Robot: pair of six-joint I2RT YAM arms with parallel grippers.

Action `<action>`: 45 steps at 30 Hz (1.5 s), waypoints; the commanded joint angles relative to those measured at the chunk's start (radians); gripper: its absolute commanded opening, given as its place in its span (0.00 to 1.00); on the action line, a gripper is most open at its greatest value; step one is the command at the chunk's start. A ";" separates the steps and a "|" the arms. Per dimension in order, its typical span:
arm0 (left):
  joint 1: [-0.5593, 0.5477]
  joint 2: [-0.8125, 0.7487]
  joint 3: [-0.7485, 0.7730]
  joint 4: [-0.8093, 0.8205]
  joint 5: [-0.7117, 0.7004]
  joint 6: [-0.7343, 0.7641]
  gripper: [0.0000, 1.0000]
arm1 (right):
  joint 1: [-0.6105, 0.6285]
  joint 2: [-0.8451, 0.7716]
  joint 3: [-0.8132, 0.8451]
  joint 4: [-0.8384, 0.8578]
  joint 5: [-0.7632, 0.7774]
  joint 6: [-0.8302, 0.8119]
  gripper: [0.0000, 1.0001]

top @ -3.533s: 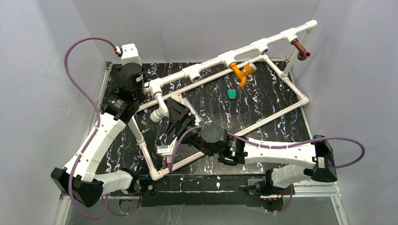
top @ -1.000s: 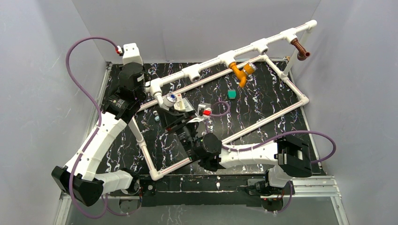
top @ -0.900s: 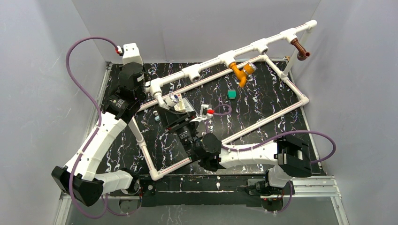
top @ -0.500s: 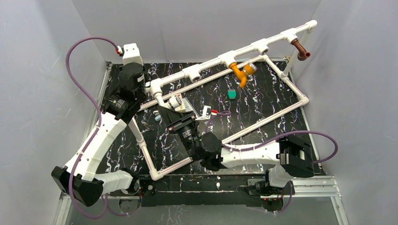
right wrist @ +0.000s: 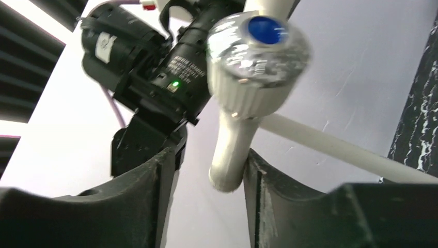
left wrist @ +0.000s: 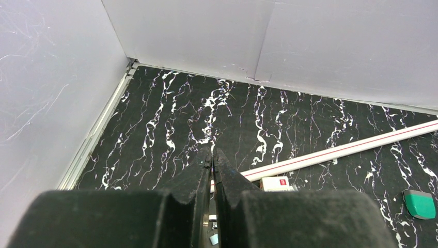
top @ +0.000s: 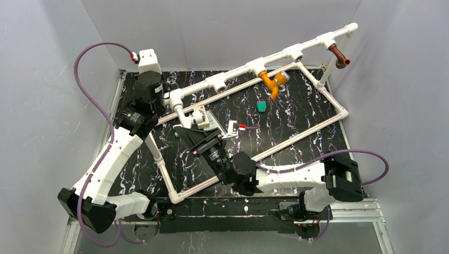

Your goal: Install the water faucets

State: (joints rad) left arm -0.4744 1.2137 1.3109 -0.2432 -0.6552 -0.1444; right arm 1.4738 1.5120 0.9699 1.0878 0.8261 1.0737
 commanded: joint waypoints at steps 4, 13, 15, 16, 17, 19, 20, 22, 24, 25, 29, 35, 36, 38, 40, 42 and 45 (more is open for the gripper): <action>-0.046 0.116 -0.167 -0.422 0.151 0.000 0.05 | 0.013 -0.102 -0.026 0.005 -0.076 -0.069 0.71; -0.047 0.125 -0.160 -0.428 0.150 0.000 0.05 | 0.007 -0.212 -0.082 -0.204 -0.097 -0.124 0.77; -0.047 0.128 -0.160 -0.428 0.149 0.000 0.05 | 0.007 -0.236 -0.076 -0.256 -0.125 -0.173 0.77; -0.048 0.129 -0.160 -0.429 0.148 0.000 0.05 | 0.008 -0.242 -0.069 -0.273 -0.145 -0.220 0.77; -0.048 0.131 -0.158 -0.429 0.147 0.000 0.05 | 0.007 -0.250 -0.061 -0.298 -0.159 -0.273 0.78; -0.049 0.134 -0.158 -0.430 0.146 0.002 0.04 | 0.006 -0.267 -0.047 -0.359 -0.180 -0.348 0.78; -0.049 0.137 -0.157 -0.431 0.145 0.002 0.04 | 0.006 -0.274 -0.042 -0.377 -0.191 -0.395 0.79; -0.049 0.136 -0.156 -0.432 0.144 0.002 0.04 | 0.006 -0.292 -0.031 -0.422 -0.210 -0.503 0.79; -0.049 0.137 -0.156 -0.433 0.143 0.002 0.04 | 0.006 -0.307 -0.027 -0.455 -0.230 -0.635 0.79; -0.049 0.138 -0.155 -0.434 0.141 0.002 0.04 | 0.006 -0.316 -0.026 -0.467 -0.229 -0.697 0.79; -0.050 0.139 -0.157 -0.433 0.140 0.001 0.04 | 0.005 -0.357 -0.050 -0.463 -0.234 -1.021 0.80; -0.050 0.141 -0.159 -0.429 0.138 0.002 0.04 | 0.006 -0.418 -0.080 -0.468 -0.306 -1.489 0.75; -0.050 0.140 -0.159 -0.429 0.137 0.002 0.04 | 0.006 -0.428 -0.087 -0.457 -0.312 -1.564 0.76; -0.050 0.139 -0.159 -0.428 0.138 0.002 0.04 | 0.006 -0.436 -0.095 -0.448 -0.331 -1.728 0.78; -0.050 0.139 -0.157 -0.428 0.138 0.002 0.04 | 0.006 -0.440 -0.088 -0.466 -0.369 -1.889 0.81; -0.050 0.139 -0.156 -0.429 0.137 0.002 0.04 | 0.006 -0.440 -0.075 -0.505 -0.419 -2.025 0.82; -0.050 0.136 -0.157 -0.429 0.139 0.003 0.04 | 0.006 -0.420 -0.052 -0.520 -0.458 -2.218 0.84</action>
State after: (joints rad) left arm -0.4744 1.2167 1.3109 -0.2420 -0.6563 -0.1421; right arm 1.4811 1.0863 0.8806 0.5785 0.4549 -0.7456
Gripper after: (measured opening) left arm 0.043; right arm 0.822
